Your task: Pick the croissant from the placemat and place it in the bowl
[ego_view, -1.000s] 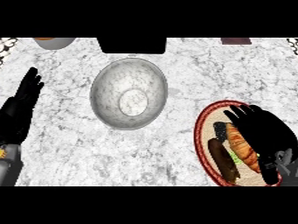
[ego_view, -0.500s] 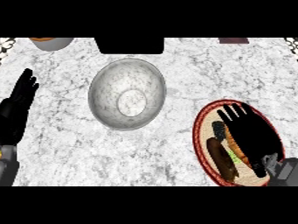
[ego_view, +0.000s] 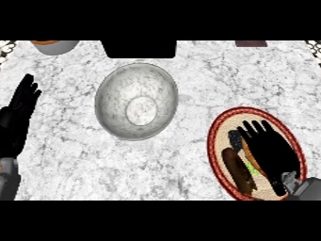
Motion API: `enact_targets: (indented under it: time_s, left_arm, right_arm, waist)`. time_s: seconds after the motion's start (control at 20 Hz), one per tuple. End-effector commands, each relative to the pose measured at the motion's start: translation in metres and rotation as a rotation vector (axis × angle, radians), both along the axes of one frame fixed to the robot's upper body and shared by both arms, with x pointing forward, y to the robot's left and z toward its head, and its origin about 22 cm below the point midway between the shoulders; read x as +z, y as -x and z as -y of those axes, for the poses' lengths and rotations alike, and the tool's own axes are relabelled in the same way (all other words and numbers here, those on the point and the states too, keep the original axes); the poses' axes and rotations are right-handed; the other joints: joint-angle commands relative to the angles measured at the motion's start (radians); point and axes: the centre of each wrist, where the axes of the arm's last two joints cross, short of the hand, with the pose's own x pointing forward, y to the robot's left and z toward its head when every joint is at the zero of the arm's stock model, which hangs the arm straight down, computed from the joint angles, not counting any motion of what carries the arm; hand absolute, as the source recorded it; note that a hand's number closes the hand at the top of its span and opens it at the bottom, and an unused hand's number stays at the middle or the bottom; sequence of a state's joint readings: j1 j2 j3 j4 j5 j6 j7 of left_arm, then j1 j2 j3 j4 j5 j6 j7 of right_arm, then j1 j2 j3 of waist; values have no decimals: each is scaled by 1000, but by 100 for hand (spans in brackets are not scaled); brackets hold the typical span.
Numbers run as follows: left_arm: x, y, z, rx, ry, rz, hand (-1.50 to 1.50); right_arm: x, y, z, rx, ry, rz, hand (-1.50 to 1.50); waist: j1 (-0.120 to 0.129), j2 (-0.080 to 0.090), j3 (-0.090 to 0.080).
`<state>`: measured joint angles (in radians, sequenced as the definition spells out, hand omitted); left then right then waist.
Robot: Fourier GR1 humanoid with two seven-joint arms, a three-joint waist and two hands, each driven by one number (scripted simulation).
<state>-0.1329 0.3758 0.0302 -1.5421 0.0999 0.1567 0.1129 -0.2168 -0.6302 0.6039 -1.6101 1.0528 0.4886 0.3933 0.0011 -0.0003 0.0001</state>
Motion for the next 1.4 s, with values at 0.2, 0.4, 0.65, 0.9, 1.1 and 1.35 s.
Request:
enact_targets:
  time_s: [0.2, 0.4, 0.65, 0.9, 1.1, 1.35]
  left_arm:
    - [0, -8, 13, -10, -18, 3, 0]
    - [7, -2, -11, 3, -17, -6, 0]
    - [-12, -4, -1, -13, 23, -12, 0]
    - [-11, -9, 4, 5, 9, 0, 0]
    - [10, -12, -7, -8, 3, 17, 0]
    - [-9, -11, -1, -6, -2, 3, 0]
  right_arm:
    - [-27, -3, 0, -27, -11, -1, -150]
    - [-5, -19, 19, -31, -5, 6, -150]
    - [-38, -26, 7, -43, -1, -26, -150]
    - [-68, -29, 2, 24, -23, -97, 150]
    - [-65, -37, 14, 32, -59, -76, 150]
    - [-52, -53, 18, 46, -55, -31, 150]
  waist:
    - [-1, 1, 0]
    - [1, 0, 0]
    - [2, 1, 0]
    - [5, 3, 0]
    - [5, 3, 0]
    - [3, 2, 0]
